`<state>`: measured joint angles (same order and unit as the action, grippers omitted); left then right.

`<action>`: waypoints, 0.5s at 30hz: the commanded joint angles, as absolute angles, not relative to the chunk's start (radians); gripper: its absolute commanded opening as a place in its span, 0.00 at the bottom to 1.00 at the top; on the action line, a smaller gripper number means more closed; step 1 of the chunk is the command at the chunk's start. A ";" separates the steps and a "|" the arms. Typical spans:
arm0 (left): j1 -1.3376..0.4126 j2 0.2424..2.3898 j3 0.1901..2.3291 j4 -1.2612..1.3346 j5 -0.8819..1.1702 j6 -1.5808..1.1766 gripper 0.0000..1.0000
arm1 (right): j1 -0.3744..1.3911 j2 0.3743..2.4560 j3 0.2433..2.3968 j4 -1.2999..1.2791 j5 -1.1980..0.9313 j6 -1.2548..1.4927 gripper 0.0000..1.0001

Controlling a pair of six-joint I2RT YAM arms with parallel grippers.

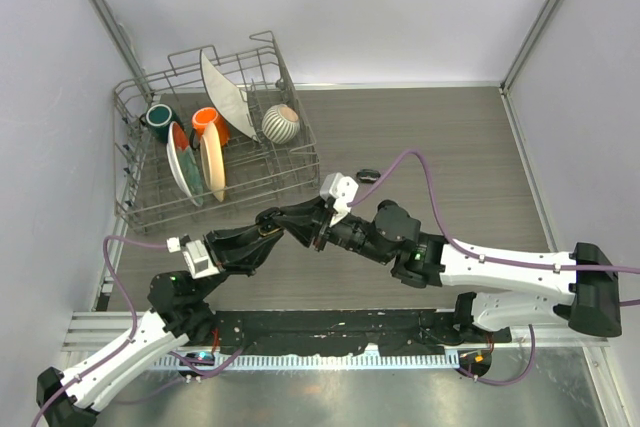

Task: Insert the wireless bluetooth earbuds into the charging case
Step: Place the earbud in the charging case.

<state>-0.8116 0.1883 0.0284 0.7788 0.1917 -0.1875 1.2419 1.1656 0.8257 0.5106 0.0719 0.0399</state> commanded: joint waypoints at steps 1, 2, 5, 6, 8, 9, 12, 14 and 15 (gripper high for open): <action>-0.813 0.181 -0.012 0.907 0.187 -0.193 0.00 | 1.250 1.129 0.802 0.499 0.135 -0.061 0.01; -0.815 0.181 -0.012 0.907 0.187 -0.192 0.00 | 1.250 1.124 0.802 0.494 0.135 -0.074 0.01; -0.813 0.181 -0.012 0.907 0.189 -0.193 0.00 | 1.250 1.115 0.802 0.482 0.132 -0.098 0.01; -0.813 0.183 -0.011 0.907 0.187 -0.192 0.00 | 1.250 1.115 0.802 0.477 0.129 -0.101 0.01; -0.813 0.186 -0.011 0.907 0.186 -0.190 0.00 | 1.250 1.118 0.811 0.462 0.115 -0.100 0.01; -0.813 0.187 -0.012 0.905 0.184 -0.190 0.00 | 1.252 1.118 0.815 0.457 0.115 -0.098 0.01; -0.813 0.192 -0.011 0.907 0.184 -0.187 0.00 | 1.253 1.124 0.821 0.446 0.104 -0.097 0.01; -0.813 0.195 -0.008 0.907 0.187 -0.184 0.00 | 1.255 1.130 0.825 0.436 0.104 -0.094 0.01; -0.813 0.198 -0.008 0.907 0.192 -0.184 0.00 | 1.255 1.134 0.831 0.428 0.104 -0.094 0.01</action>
